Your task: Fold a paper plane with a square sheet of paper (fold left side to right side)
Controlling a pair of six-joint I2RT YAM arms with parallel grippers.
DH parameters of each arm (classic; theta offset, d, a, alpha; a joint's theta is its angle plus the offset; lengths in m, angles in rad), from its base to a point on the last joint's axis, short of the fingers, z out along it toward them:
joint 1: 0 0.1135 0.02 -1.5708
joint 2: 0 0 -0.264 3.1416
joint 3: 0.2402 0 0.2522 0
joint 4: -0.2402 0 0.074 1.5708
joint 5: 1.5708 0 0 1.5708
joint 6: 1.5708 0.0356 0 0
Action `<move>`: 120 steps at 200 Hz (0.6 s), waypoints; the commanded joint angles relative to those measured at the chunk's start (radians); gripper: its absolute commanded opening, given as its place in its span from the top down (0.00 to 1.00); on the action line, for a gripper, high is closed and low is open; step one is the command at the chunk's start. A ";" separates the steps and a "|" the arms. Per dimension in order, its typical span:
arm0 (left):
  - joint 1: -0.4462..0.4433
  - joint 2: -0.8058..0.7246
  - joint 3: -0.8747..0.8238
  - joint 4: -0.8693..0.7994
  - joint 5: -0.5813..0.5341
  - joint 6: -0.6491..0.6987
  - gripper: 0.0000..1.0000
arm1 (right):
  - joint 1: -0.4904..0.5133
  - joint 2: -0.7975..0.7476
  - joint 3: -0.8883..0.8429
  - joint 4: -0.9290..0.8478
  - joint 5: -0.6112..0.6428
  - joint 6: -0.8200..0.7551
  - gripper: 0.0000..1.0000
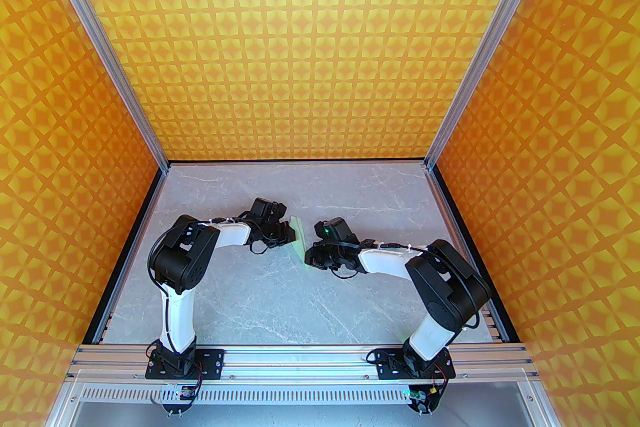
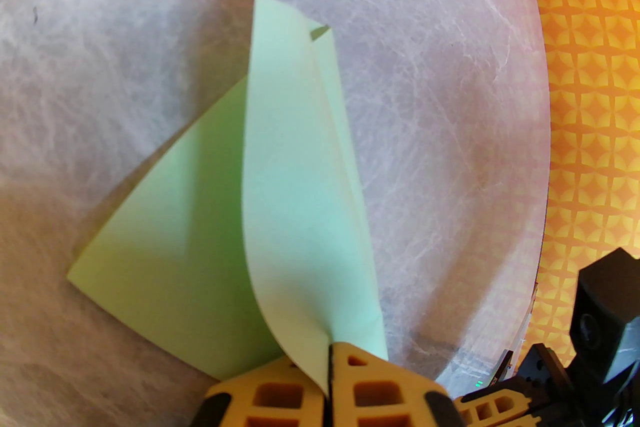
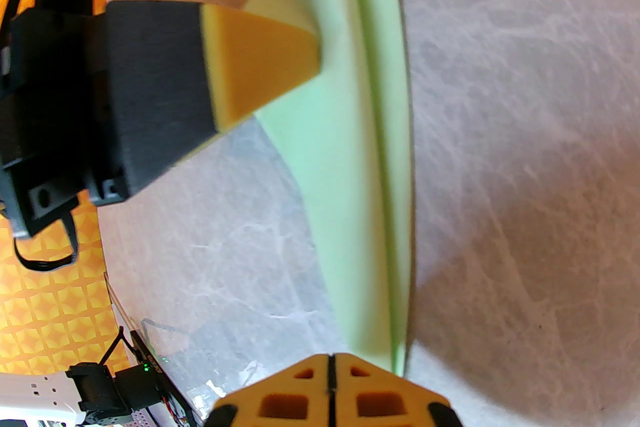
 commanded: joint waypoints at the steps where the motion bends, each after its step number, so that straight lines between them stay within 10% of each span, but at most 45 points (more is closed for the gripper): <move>1: -0.003 0.014 0.007 0.003 -0.010 0.011 0.91 | 0.005 0.029 -0.011 -0.004 -0.006 -0.012 0.92; 120: -0.005 0.009 0.024 -0.011 -0.010 0.015 0.90 | 0.007 0.067 -0.014 -0.102 0.083 -0.072 0.92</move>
